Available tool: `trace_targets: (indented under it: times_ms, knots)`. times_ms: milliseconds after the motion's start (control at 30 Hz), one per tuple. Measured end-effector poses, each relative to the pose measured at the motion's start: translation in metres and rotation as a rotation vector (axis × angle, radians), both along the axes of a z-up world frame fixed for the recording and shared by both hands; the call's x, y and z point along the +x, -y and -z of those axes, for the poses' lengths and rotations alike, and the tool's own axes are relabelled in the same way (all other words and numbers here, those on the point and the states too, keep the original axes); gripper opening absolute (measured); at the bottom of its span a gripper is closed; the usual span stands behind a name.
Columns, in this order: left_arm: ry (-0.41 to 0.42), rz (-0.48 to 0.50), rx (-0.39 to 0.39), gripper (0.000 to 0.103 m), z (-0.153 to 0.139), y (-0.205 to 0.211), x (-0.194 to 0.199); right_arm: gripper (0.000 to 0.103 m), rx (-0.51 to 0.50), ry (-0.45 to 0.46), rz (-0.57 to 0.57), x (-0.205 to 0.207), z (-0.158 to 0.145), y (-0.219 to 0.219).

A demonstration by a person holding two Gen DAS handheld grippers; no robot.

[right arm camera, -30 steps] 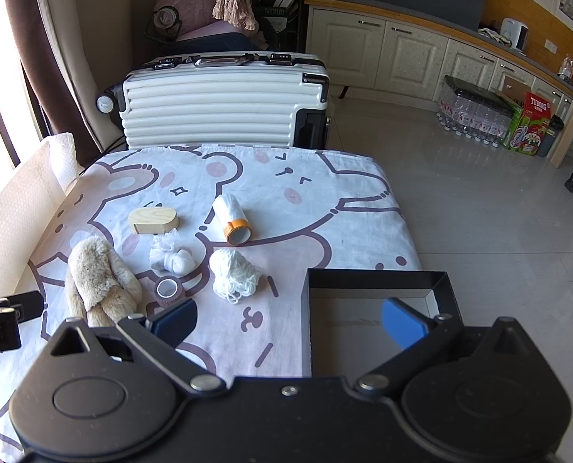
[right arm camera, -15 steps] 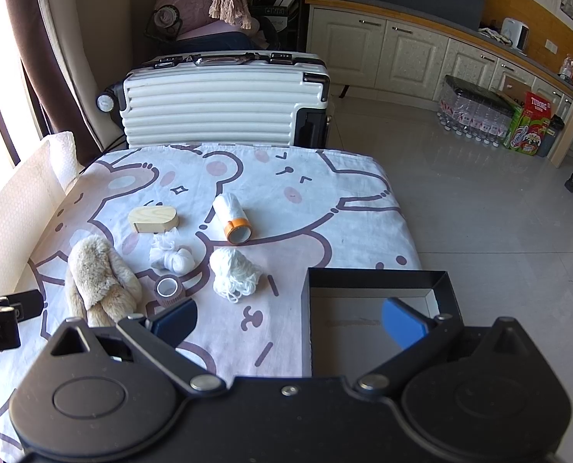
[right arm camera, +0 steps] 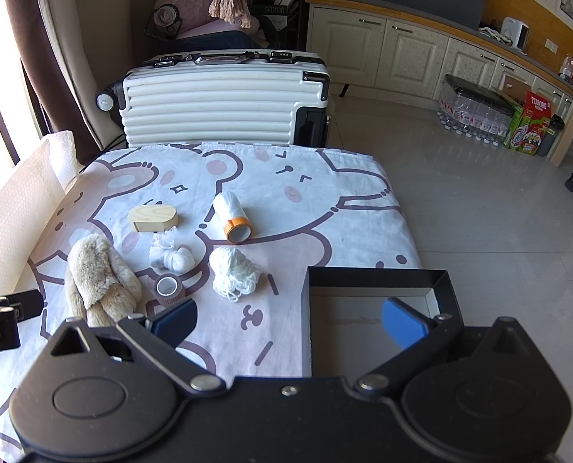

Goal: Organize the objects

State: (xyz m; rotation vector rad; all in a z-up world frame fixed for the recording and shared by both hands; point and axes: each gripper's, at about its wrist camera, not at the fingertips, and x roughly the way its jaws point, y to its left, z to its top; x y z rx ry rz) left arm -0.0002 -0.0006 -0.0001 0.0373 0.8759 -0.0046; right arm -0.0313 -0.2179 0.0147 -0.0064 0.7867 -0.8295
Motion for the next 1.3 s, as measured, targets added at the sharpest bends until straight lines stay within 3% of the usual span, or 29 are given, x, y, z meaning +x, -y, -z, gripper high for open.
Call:
trace_targets:
  times_ms: [1167, 1200, 1300]
  knots:
    - [0.003, 0.009, -0.009, 0.103, -0.002, 0.009, -0.003, 0.103, -0.027, 0.004, 0.126, 0.001, 0.004, -0.003]
    - [0.014, 0.05, -0.052, 0.103, -0.001, 0.009, -0.003, 0.103, -0.027, 0.004, 0.126, 0.001, 0.005, -0.003]
    - [0.017, 0.04, -0.053, 0.103, 0.001, 0.008, -0.002, 0.103, -0.028, 0.004, 0.122, -0.002, 0.012, -0.008]
